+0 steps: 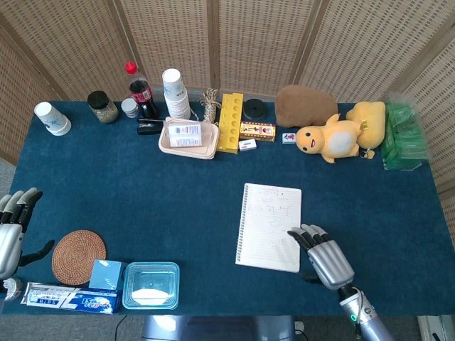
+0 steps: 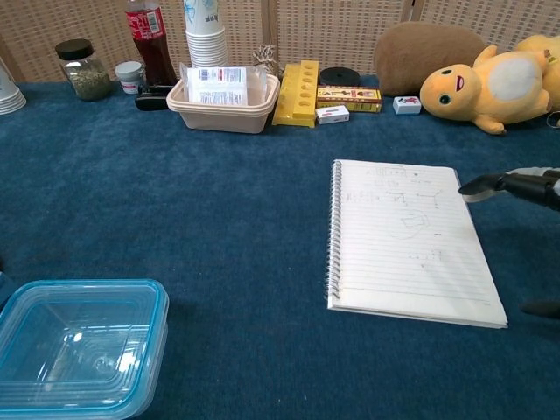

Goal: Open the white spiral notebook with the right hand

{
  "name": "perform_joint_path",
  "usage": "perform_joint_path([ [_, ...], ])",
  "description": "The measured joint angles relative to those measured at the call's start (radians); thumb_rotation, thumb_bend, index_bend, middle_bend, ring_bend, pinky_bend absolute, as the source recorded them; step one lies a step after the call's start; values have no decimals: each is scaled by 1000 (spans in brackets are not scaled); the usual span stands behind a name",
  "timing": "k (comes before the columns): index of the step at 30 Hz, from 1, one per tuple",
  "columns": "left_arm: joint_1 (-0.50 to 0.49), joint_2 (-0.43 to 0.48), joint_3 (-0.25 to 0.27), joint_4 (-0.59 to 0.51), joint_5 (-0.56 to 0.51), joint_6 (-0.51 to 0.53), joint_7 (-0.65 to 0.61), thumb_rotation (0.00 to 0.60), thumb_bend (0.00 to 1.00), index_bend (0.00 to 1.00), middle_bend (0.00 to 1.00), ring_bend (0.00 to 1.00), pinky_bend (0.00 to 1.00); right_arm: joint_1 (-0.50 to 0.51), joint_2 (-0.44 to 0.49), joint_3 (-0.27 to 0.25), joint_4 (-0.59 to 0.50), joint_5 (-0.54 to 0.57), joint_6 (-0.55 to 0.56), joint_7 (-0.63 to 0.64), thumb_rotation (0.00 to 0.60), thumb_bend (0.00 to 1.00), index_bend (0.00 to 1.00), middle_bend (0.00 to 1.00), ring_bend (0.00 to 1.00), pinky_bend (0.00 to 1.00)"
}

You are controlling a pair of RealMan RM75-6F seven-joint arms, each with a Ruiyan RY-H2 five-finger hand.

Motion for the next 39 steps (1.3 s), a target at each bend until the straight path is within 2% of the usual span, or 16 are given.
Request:
perform_joint_path([
  [9,8,1,4,16,-11,6,-25,600,200,97,64,35,38,8,-88,-1,49,8,-12,-66,600,151,43,160,92,170],
  [20,22,8,7,21,-13,31,-41,600,200,96,64,35,31,9,-161,-15,146,1,2,-40,600,152,11,150,86,171],
  [39,29,8,12,22,-8,43,-47,600,201,95,64,35,32,21,-180,-34,224,-20,20,11,600,154,10,149,86,170],
])
